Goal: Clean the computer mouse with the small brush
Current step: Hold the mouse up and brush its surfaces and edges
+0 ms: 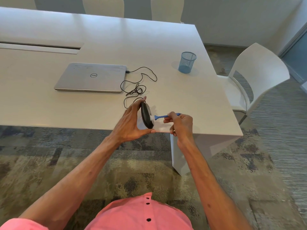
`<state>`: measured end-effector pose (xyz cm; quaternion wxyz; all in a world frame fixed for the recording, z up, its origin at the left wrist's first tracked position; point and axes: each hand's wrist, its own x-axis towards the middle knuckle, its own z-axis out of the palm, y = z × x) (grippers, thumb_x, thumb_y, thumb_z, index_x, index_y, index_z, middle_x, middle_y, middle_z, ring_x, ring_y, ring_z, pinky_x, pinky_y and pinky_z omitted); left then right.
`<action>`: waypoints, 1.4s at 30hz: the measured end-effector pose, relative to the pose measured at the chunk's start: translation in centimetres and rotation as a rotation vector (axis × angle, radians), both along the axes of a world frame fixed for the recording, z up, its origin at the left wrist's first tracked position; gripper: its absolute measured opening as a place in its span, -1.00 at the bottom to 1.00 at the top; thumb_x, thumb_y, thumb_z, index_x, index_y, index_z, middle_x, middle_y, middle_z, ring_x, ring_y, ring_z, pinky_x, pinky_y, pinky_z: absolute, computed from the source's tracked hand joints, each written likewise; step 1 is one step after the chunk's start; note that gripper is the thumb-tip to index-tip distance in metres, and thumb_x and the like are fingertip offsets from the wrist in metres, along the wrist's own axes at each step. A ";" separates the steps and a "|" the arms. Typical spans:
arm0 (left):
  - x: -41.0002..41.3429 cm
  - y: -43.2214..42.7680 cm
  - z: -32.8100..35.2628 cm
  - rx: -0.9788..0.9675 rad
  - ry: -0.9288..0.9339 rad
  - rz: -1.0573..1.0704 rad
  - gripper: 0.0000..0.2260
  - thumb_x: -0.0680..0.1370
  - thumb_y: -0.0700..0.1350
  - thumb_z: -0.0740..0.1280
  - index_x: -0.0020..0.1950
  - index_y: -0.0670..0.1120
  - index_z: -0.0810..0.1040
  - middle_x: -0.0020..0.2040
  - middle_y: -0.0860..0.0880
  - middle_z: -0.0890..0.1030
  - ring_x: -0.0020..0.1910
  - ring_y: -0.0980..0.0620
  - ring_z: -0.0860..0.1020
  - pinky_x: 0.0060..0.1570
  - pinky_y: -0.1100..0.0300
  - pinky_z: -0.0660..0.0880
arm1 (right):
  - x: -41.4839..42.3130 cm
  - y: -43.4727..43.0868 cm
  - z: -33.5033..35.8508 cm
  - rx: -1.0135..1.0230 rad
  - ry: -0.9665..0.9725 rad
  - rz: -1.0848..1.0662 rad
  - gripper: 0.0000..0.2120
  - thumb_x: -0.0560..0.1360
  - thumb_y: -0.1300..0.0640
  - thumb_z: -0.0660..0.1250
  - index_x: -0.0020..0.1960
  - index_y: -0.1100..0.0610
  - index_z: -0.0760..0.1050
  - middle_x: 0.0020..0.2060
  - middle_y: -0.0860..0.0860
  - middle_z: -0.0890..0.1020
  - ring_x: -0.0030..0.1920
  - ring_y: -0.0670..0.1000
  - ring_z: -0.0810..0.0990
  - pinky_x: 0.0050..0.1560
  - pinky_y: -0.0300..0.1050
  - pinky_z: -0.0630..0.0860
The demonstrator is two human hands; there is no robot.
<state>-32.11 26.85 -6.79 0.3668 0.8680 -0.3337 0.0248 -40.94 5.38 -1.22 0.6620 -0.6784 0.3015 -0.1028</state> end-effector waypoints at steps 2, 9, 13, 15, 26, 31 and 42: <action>-0.1 0.1 0.0 -0.004 0.001 0.004 0.25 0.39 0.52 0.62 0.81 -0.04 0.08 0.85 0.17 0.12 0.77 0.04 0.30 0.74 -0.05 0.29 | -0.2 -0.3 -0.2 -0.138 -0.001 -0.033 -0.74 0.60 0.13 0.45 -0.24 0.15 0.76 -0.29 0.05 0.80 -0.40 0.08 0.53 -0.31 0.00 0.51; -0.4 -0.1 -0.1 -0.033 0.041 -0.029 0.20 0.40 0.49 0.62 0.80 0.02 0.05 0.85 0.19 0.10 0.78 0.09 0.27 0.74 -0.01 0.27 | 0.1 0.1 0.5 0.023 -0.212 0.089 -0.73 0.69 0.08 0.44 -0.08 0.22 0.74 -0.14 0.07 0.82 -0.55 -0.07 0.38 -0.46 -0.25 0.37; -0.3 -0.1 0.0 -0.030 0.015 -0.022 0.21 0.40 0.45 0.65 0.79 -0.02 0.08 0.85 0.15 0.13 0.78 0.08 0.25 0.74 -0.01 0.27 | 0.2 0.8 0.0 -0.036 -0.186 0.122 -0.74 0.71 0.07 0.42 -0.04 0.20 0.75 -0.10 0.07 0.82 -0.51 -0.11 0.43 -0.42 -0.21 0.42; -0.3 -0.1 -0.2 -0.035 0.013 -0.020 0.20 0.40 0.41 0.68 0.79 -0.03 0.10 0.85 0.13 0.15 0.79 0.05 0.24 0.75 -0.10 0.29 | 0.3 0.8 -0.3 -0.054 -0.153 0.101 -0.74 0.71 0.06 0.43 -0.09 0.15 0.75 -0.11 0.05 0.82 -0.47 -0.11 0.47 -0.35 -0.13 0.47; -0.4 0.4 -0.7 -0.066 0.006 -0.042 0.20 0.40 0.34 0.73 0.80 0.01 0.09 0.85 0.14 0.13 0.79 0.00 0.26 0.68 -0.30 0.37 | 0.0 -1.1 -0.9 0.008 -0.130 0.037 -0.74 0.69 0.06 0.44 -0.05 0.20 0.75 -0.11 0.06 0.82 -0.45 -0.02 0.44 -0.36 -0.13 0.46; -0.6 0.4 -0.6 -0.051 0.009 -0.075 0.22 0.41 0.30 0.74 0.82 -0.01 0.07 0.86 0.12 0.10 0.81 -0.02 0.23 0.70 -0.28 0.35 | 0.8 0.2 -0.8 0.067 -0.185 0.109 -0.76 0.71 0.06 0.43 0.00 0.20 0.74 -0.07 0.04 0.83 -0.52 -0.04 0.40 -0.47 -0.25 0.38; -1.5 0.1 -0.5 -0.023 0.070 -0.099 0.22 0.43 0.38 0.69 0.83 0.04 0.02 0.86 0.21 0.05 0.82 0.04 0.21 0.75 -0.16 0.32 | 0.9 -0.6 -1.9 0.042 -0.099 -0.057 -0.74 0.70 0.04 0.44 -0.09 0.16 0.73 -0.11 0.04 0.82 -0.42 -0.03 0.48 -0.35 -0.07 0.48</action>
